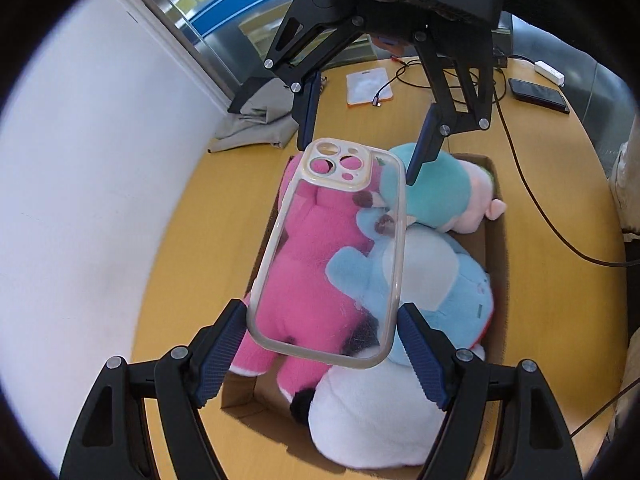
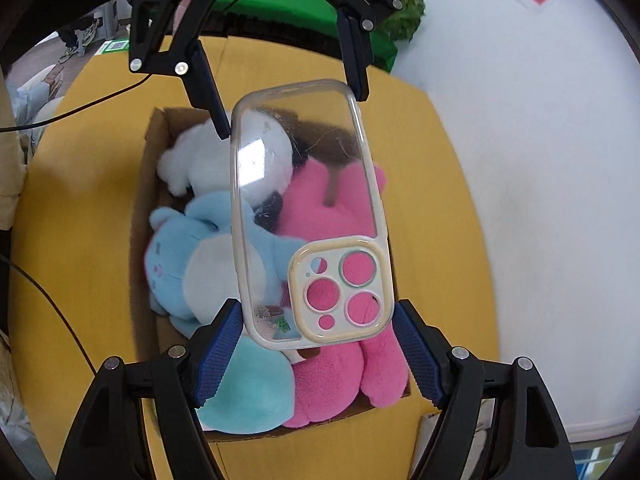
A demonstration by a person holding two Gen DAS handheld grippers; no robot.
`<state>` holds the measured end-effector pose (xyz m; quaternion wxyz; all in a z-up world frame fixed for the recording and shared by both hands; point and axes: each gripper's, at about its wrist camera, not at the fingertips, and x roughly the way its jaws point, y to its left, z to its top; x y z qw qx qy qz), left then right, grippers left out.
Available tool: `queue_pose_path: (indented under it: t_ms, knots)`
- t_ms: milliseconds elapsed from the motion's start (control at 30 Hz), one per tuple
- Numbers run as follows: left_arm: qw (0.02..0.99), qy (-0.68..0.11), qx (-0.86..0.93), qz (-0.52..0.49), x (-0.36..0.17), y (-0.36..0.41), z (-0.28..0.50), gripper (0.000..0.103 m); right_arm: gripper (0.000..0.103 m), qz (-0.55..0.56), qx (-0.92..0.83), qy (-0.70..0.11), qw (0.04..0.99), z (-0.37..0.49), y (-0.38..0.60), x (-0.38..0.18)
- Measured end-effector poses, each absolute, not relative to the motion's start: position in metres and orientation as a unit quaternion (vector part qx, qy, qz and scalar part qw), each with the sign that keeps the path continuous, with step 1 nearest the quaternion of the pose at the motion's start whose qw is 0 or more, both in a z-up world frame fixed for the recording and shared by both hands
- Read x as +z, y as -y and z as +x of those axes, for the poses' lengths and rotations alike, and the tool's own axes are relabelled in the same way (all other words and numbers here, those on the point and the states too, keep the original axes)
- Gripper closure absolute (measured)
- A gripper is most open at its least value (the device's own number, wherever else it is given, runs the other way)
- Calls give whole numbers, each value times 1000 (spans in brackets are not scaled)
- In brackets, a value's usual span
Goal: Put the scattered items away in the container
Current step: 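Close the right tool on the phone case and lift it over the box, then lower the phone case onto the plush toys and open the right tool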
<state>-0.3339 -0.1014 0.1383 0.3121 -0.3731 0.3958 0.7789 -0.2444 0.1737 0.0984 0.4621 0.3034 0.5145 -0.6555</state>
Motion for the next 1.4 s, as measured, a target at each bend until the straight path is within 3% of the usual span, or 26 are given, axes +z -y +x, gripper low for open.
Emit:
queue_pose_path:
  t_ms: [400,533,667,800,1067,1200,1233,1400]
  knots:
    - [371,-318,750,-446,51,105,-417,23,21,415,-620,-455,485,-330,-180,6]
    - [383,-295,747,-456,41,111,-424,22,20,432,-621,-426,495,-337,-184,0]
    - [383,-283,748,-462,41,117,-421,22,10,438,-629,-415,491,-335,-186,0]
    - [370,-283,754,-463,51,126,-410,22,10,430,-656,-403,471,-326,-193,7]
    - [341,-262,784,-448,76,139,-372,22,8,356,-772,-341,401,-267,-224,41]
    - [292,-236,833,-406,83,141,-329,22,4,300,-845,-273,348,-208,-244,63]
    - [331,-250,825,-383,84,143,-317,22,3,295,-860,-257,328,-194,-247,64]
    - [248,-172,881,-364,62,149,-250,22,2,309,-911,-126,241,-132,-273,45]
